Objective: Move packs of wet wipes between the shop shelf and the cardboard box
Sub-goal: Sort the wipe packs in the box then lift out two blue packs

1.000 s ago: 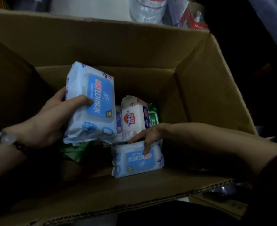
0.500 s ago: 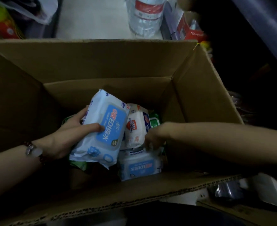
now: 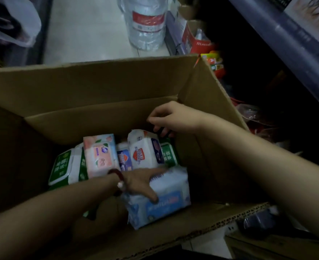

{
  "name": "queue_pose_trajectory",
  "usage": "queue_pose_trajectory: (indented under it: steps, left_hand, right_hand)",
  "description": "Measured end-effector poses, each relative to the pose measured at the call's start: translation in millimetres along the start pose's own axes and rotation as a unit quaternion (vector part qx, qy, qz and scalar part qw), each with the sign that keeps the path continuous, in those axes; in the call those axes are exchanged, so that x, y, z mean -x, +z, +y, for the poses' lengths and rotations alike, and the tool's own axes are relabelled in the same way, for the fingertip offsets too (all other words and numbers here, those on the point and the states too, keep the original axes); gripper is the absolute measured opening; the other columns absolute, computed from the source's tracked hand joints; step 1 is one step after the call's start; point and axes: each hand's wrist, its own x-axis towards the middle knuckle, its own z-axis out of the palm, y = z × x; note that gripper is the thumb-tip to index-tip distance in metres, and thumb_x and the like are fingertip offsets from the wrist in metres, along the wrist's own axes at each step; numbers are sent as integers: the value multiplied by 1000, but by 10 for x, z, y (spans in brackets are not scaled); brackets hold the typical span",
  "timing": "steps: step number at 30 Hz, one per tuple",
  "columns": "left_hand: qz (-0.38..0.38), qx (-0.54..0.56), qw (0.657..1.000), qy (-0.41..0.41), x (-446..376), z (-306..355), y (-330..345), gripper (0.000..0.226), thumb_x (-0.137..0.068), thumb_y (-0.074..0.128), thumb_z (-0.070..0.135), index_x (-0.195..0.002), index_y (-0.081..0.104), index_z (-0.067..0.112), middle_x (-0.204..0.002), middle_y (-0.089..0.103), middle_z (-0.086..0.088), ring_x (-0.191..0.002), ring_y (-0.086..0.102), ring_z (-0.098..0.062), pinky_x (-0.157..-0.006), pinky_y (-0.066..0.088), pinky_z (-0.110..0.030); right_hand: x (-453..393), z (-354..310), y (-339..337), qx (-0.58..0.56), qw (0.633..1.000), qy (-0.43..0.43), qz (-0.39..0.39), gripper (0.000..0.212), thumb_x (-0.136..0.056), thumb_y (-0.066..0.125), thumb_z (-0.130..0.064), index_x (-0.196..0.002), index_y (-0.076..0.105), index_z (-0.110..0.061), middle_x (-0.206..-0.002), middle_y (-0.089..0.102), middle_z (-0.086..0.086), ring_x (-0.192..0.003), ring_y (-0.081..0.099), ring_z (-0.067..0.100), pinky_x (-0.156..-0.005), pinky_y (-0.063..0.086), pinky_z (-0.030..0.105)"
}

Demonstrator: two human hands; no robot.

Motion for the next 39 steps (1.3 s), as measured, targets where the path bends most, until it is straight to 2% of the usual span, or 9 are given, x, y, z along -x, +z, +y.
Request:
queue_pose_trajectory:
  steps: [4,11,15,19,24,28,31,36,39]
  left_hand:
    - [14,-91,996,11,-196,-58,92,94,-75,73,41,-149,16,34,-149,34,-2,-135,36,-24,-114,30,-40]
    - [95,-314,943,47,-87,30,188,99,-72,74,51,-150,18,28,-133,36,-14,-118,37,-33,-98,39,-42]
    - [60,-314,945,69,-28,120,93,91,-73,79,35,-147,30,14,-129,48,-22,-115,46,-37,-95,41,-40]
    - [50,-308,949,39,-26,90,122,91,-75,79,29,-148,27,9,-133,48,-25,-118,48,-38,-99,42,-40]
    - [61,-299,952,21,92,96,159,80,-80,74,28,-144,30,6,-133,49,-23,-119,49,-38,-99,44,-42]
    - [133,-216,967,22,605,113,-121,61,-89,61,34,-143,37,15,-136,52,-12,-121,51,-26,-101,43,-37]
    - [257,-98,961,14,1051,-5,-461,34,-93,57,27,-125,56,18,-116,63,-2,-101,60,-12,-84,51,-23]
    - [481,120,864,-90,1364,-401,-834,15,-91,59,16,-104,66,16,-99,65,-1,-81,57,-7,-64,46,-17]
    - [519,182,822,-149,1275,-493,-847,13,-91,58,15,-100,66,10,-88,62,-2,-77,56,-12,-58,44,-19]
  right_hand:
    - [-34,10,32,-58,998,-4,1,30,-99,48,-34,-123,59,-18,-105,69,7,-81,66,12,-62,52,21]
    - [-90,-51,32,-70,997,1,32,25,-99,49,-32,-119,60,-20,-103,69,7,-84,67,17,-72,55,30]
    - [-101,-7,68,-69,997,16,28,23,-99,50,-30,-116,61,-20,-102,69,6,-85,67,17,-71,55,27]
    - [-106,-9,101,-75,997,12,34,18,-99,50,-28,-111,61,-22,-100,68,5,-88,67,18,-70,55,27]
    - [-122,26,134,-71,996,47,28,21,-99,51,-29,-115,61,-21,-103,68,8,-94,68,25,-80,55,36]
    - [-153,-10,177,-86,995,52,28,19,-98,51,-26,-112,62,-20,-102,69,9,-89,67,23,-75,55,33]
    - [-212,-110,210,-97,994,46,9,17,-99,50,-25,-110,63,-20,-104,69,12,-85,67,20,-67,53,29]
    - [-421,-329,340,-167,985,47,2,24,-99,49,-23,-119,60,-14,-106,67,13,-84,65,21,-69,54,30]
    - [-601,-374,474,-183,981,67,1,24,-99,49,-23,-119,59,-13,-106,66,13,-86,65,23,-69,54,31]
